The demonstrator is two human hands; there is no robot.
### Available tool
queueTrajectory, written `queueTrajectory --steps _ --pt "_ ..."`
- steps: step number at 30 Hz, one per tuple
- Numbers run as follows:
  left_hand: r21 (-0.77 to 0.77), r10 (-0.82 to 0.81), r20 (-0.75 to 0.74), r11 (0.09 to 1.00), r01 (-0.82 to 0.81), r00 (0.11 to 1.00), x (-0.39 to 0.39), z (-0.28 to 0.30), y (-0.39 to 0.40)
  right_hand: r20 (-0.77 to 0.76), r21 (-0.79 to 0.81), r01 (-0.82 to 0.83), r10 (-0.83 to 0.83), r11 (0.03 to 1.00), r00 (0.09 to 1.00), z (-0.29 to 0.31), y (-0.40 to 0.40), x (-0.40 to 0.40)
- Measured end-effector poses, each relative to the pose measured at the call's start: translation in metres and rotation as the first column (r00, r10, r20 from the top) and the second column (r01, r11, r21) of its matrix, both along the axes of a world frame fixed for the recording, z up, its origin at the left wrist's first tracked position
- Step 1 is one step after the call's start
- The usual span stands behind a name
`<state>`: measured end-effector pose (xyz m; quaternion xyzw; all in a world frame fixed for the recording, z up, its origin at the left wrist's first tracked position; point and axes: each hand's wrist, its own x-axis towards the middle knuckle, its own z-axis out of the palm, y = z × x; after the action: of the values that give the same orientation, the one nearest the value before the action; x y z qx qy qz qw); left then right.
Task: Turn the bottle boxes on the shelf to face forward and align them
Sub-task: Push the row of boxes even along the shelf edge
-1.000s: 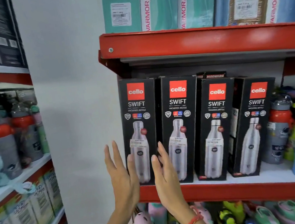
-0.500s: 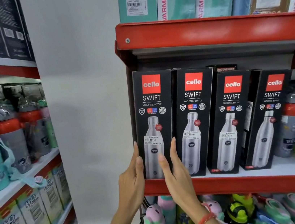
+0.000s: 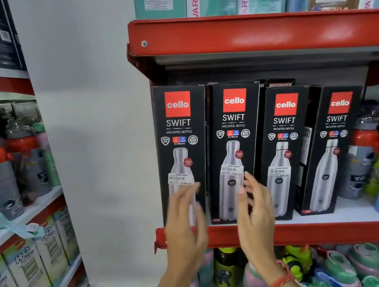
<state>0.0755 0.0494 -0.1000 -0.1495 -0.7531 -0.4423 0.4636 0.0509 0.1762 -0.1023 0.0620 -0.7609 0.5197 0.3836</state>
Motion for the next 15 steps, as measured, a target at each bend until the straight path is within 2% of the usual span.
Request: queueTrajectory --steps 2,4,7,9,15 --pt "-0.027 -0.192 0.179 0.980 0.200 0.965 0.002 -0.001 0.026 0.055 0.003 -0.013 0.013 1.000 0.998 0.000 0.017 -0.004" --pt "0.017 -0.249 0.309 0.966 0.256 0.918 -0.001 -0.011 0.047 0.141 0.008 -0.105 0.103 0.994 0.985 -0.001 0.028 -0.005" --pt "0.171 -0.294 0.394 0.954 0.244 0.871 -0.007 -0.016 0.064 0.241 0.026 -0.245 0.232 0.969 0.942 0.000 0.037 -0.006" --pt "0.231 -0.290 0.437 0.951 0.206 0.851 -0.012 -0.016 0.065 0.278 0.060 -0.277 0.250 0.959 0.927 -0.002 0.040 -0.008" --pt "0.204 -0.143 0.455 0.977 0.054 0.879 -0.010 -0.012 0.062 0.272 0.097 -0.268 0.233 0.959 0.934 -0.003 0.042 0.001"
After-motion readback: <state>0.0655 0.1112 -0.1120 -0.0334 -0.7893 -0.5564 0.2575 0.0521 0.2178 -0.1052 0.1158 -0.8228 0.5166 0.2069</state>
